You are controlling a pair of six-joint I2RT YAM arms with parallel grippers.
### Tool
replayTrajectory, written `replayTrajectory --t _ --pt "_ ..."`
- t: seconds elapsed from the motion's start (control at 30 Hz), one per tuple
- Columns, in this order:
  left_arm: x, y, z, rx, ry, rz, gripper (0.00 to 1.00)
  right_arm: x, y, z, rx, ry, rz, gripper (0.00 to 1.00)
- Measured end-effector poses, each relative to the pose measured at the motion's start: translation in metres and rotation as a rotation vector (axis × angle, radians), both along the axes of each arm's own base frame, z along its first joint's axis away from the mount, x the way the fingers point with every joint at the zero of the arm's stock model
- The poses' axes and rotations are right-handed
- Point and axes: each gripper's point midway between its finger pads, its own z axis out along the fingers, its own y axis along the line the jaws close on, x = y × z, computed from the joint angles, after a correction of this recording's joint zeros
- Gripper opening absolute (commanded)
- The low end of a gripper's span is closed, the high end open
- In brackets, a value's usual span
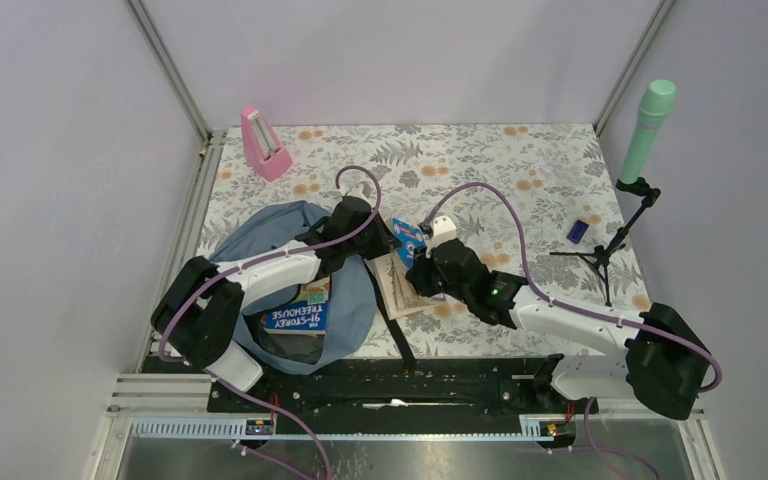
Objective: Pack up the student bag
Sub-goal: Pick up the book from the center of the board.
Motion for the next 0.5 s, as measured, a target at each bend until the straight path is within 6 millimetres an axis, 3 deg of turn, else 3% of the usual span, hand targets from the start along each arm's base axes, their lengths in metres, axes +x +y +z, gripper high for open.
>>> replayTrajectory --t 0.03,0.1,0.27,0.4,0.5 --pt "0.0 -0.001 0.001 -0.005 -0.002 -0.001 0.0 -0.001 0.0 0.001 -0.001 -0.002 0.005 0.63" --pt "-0.001 -0.003 0.002 -0.011 -0.009 -0.012 0.0 0.0 -0.002 0.004 -0.001 -0.014 0.003 0.75" --pt "-0.002 -0.005 0.003 -0.021 -0.013 -0.038 0.0 0.005 -0.019 0.03 0.044 -0.078 -0.027 0.8" --pt "-0.004 -0.004 0.008 -0.009 -0.056 -0.072 0.0 0.024 -0.052 0.055 0.098 -0.121 -0.119 0.82" --pt "-0.008 -0.001 0.023 -0.01 -0.12 -0.101 0.0 0.029 -0.075 0.066 0.133 -0.142 -0.167 0.85"
